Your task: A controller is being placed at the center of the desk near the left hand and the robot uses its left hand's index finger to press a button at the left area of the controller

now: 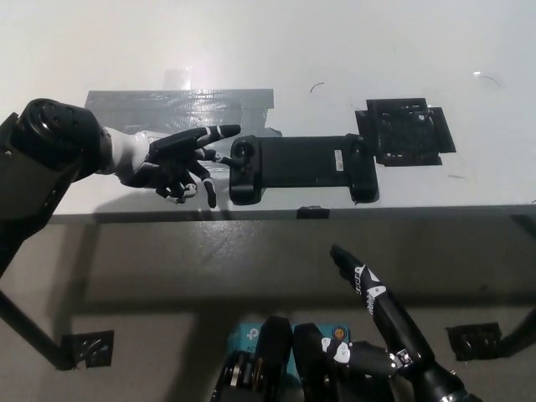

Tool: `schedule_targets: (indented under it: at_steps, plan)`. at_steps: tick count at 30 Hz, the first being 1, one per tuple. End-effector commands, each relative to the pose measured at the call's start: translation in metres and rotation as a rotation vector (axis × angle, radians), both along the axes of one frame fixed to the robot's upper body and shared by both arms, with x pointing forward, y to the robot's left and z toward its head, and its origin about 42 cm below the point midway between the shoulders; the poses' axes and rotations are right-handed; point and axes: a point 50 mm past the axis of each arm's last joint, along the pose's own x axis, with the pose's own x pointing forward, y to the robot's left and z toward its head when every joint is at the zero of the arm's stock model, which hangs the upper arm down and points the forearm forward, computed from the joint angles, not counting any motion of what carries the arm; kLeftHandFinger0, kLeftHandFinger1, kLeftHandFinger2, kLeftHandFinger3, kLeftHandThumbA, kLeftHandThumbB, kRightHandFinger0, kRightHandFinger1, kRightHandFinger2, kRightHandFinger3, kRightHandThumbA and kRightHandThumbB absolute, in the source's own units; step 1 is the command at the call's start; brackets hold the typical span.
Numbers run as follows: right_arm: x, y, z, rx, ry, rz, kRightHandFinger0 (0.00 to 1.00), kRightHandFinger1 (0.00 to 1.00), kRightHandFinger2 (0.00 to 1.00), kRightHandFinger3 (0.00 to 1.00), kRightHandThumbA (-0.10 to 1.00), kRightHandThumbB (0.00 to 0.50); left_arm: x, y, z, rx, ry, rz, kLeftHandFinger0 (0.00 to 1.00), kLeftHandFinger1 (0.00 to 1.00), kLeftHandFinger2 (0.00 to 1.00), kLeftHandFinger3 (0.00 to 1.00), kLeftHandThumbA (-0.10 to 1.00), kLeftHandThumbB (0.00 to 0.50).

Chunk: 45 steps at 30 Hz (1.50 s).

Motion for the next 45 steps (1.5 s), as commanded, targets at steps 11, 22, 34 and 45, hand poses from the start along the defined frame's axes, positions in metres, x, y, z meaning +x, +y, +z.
schedule_targets:
  at_steps: [11,22,34,45]
  plan:
    - [0.001,0.004,0.016,0.011,-0.070,0.025,1.00,1.00,1.00,1.00,0.79,0.234,0.014,-0.003,0.032,-0.015,-0.065,0.061,0.00,0.13,0.38,1.00,1.00,0.469]
    - [0.001,0.004,0.018,0.016,-0.070,0.026,1.00,1.00,1.00,1.00,0.78,0.232,0.016,-0.011,0.028,-0.025,-0.053,0.061,0.00,0.01,0.24,1.00,1.00,0.470]
    - [0.003,0.004,0.021,0.021,-0.077,0.024,1.00,1.00,1.00,1.00,0.75,0.221,0.017,-0.010,0.024,-0.024,-0.051,0.073,0.00,0.22,0.52,1.00,1.00,0.461]
    - [0.003,0.004,0.020,0.029,-0.074,0.027,1.00,1.00,1.00,1.00,0.76,0.228,0.015,-0.013,0.021,-0.013,-0.042,0.055,0.05,0.30,0.62,1.00,1.00,0.468]
